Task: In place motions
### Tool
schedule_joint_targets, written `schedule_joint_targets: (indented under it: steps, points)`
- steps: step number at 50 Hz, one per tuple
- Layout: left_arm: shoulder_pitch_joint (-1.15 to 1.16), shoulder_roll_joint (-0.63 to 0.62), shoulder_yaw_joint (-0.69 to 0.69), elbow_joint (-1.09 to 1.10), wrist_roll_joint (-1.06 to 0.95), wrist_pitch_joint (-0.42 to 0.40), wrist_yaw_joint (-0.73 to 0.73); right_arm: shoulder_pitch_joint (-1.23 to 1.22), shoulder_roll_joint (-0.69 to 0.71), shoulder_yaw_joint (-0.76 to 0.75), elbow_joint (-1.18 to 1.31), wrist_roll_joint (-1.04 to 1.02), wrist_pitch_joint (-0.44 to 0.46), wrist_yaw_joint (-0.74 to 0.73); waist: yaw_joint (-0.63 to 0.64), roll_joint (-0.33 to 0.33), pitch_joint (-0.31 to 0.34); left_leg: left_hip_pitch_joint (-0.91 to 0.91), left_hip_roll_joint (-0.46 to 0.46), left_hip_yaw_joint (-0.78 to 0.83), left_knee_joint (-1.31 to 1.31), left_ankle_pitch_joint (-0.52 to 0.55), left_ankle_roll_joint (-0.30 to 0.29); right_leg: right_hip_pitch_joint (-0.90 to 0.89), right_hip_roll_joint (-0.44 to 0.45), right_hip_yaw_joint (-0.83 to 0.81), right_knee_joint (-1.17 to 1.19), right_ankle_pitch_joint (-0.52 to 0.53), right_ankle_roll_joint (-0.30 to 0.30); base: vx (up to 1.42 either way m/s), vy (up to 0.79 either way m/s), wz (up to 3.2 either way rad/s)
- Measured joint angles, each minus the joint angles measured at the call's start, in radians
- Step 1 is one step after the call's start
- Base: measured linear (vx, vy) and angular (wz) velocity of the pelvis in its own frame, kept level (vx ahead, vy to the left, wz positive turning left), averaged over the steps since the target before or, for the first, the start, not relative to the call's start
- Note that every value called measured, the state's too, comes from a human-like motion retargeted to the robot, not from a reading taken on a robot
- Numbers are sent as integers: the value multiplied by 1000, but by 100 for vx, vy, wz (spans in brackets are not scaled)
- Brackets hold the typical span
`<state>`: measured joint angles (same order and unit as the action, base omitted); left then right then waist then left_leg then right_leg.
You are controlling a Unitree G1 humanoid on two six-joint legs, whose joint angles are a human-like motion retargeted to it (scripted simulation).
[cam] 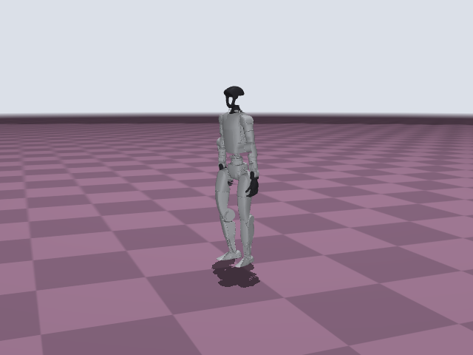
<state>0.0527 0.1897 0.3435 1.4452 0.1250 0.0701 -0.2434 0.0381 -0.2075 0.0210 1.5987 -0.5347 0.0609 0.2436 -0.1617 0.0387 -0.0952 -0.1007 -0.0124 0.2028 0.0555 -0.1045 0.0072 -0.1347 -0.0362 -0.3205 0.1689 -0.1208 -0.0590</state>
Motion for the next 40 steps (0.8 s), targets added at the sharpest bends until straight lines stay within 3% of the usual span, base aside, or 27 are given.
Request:
schedule_joint_targets:
  steps: [7,13,17,20,25,29,35,40]
  points:
    - [32,-27,-2,-11,12,-13,15,-3,24,20,-86,-97,-21,56,88,-32,-17,13,-20,22,37,-38,15,-3,-40,-37,86,-8,13,11,-6,-13]
    - [55,-43,50,94,-21,5,-17,-25,41,49,-151,-201,-86,-2,33,13,-24,-7,32,2,56,-47,6,-265,-46,41,407,4,38,3,-10,3]
    - [27,-25,33,154,-2,25,-17,-24,37,35,-135,-155,-90,4,-27,13,17,5,42,-24,61,-34,4,-430,-93,-58,310,-42,30,-9,-16,34]
    - [4,-11,-2,136,-5,17,-17,-14,23,21,-117,-118,-79,27,-88,17,85,26,58,-63,75,-26,7,-569,-120,-100,205,-53,27,-12,-13,66]
    - [-55,8,-32,87,-17,18,-5,22,-2,12,-56,-57,-56,9,-198,48,198,31,116,-157,130,-20,23,-785,-199,-91,111,-37,6,-12,-7,91]
    - [-93,0,-59,44,-41,4,13,66,-14,-14,9,-38,-30,5,-227,74,227,13,142,-220,173,-27,48,-888,-247,-25,48,-25,4,2,-4,73]
    - [-110,-23,-85,17,-46,-15,20,91,-14,-27,54,-22,-5,5,-205,66,222,23,125,-231,178,-30,59,-832,-240,37,25,1,20,5,0,12]
    - [-66,-35,-50,46,-16,-18,1,75,5,-11,8,-24,-16,26,-147,22,144,29,72,-161,126,-29,52,-680,-201,0,162,11,39,11,2,-61]
